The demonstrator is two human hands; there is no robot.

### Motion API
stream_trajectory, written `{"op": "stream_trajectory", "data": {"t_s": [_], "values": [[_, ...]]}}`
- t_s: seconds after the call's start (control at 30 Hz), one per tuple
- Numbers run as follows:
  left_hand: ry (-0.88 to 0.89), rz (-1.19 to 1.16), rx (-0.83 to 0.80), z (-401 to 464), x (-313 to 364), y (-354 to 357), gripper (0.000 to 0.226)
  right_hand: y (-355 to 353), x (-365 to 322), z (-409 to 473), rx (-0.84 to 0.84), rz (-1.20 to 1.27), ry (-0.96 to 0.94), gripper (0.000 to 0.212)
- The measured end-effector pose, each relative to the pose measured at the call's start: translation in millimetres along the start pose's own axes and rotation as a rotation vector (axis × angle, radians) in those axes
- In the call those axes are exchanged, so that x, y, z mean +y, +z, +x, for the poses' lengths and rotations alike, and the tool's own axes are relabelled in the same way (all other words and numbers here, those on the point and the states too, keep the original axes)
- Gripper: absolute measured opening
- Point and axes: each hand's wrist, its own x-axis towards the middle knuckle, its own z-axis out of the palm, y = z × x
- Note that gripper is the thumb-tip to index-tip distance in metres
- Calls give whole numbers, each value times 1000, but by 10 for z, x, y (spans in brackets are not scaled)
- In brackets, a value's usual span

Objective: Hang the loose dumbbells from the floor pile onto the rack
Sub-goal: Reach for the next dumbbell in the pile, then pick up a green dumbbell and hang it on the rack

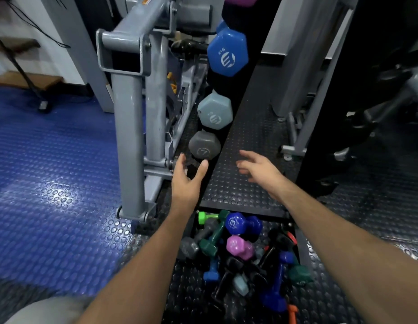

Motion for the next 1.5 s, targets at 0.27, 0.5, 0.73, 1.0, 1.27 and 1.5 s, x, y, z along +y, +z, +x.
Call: {"op": "stream_trajectory", "data": {"t_s": [0.27,0.5,0.73,1.0,1.27,1.5], "values": [[-180,66,-37,-294,-760,74,73,199,715,-20,-80,-151,139,53],[-410,106,-63,-396,-1394,200,72,451,1232,155,-140,-303,225,47],[-556,257,-101,-342,-2033,234,61,758,1597,613,-174,-448,233,49],[-855,538,-147,-318,-2552,320,44,1092,1895,1044,-188,-655,202,36],[-1104,269,-228,-237,-3068,598,79,1371,2181,1460,-279,-919,264,34],[-1146,109,-138,-211,-3293,858,61,1502,2346,1676,-355,-1108,314,41]]}}
